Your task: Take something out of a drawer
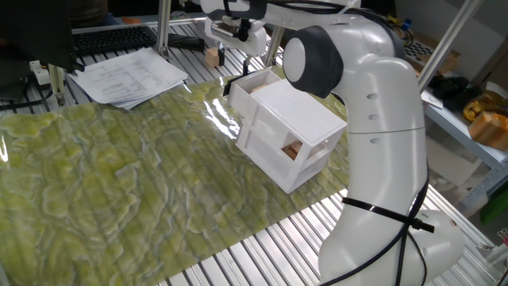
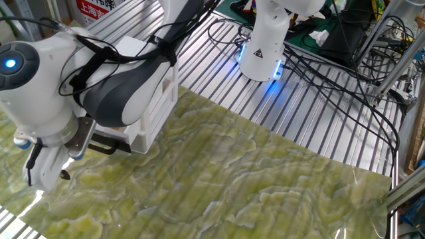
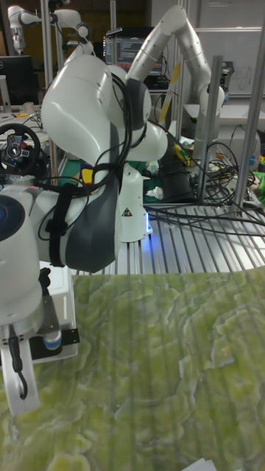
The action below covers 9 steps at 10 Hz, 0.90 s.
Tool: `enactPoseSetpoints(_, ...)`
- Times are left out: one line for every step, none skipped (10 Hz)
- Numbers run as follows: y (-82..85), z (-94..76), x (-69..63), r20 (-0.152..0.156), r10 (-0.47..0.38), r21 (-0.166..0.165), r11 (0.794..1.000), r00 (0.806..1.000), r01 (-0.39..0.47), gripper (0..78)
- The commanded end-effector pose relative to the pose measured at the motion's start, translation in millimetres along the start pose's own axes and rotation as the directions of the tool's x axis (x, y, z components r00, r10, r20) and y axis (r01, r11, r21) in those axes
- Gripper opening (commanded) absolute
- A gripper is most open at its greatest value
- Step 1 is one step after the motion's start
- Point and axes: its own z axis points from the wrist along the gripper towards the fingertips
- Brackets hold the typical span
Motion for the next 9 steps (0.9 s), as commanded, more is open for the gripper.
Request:
enactPoseSetpoints(8.4, -5.1, -0.1, 0.003, 0.011, -0.003, 1.0, 1.0, -0.011, 77.5)
enactPoseSetpoints(9.8, -5.6, -1.1, 0.002, 0.011, -0.004, 1.0, 1.0, -0.011, 77.5)
enactPoseSetpoints(10.8, -5.2, -1.5, 0.003, 0.01, -0.003, 1.0, 1.0, -0.01, 77.5)
enactPoseSetpoints(11.0, -4.9, -1.4, 0.004, 0.011, -0.002, 1.0, 1.0, -0.011, 77.5)
enactPoseSetpoints(11.1, -5.1, -1.5, 0.005, 0.013, -0.002, 1.0, 1.0, -0.013, 77.5)
enactPoseSetpoints(12.2, -6.0, -2.4, 0.005, 0.012, -0.002, 1.0, 1.0, -0.012, 77.5)
enactPoseSetpoints(13.7, -7.4, -3.7, 0.002, 0.012, -0.003, 1.0, 1.0, -0.012, 77.5)
enactPoseSetpoints(14.2, -7.7, -4.2, 0.001, 0.011, -0.003, 1.0, 1.0, -0.011, 77.5)
enactPoseSetpoints(14.7, -7.8, -4.5, 0.003, 0.011, -0.001, 1.0, 1.0, -0.011, 77.5)
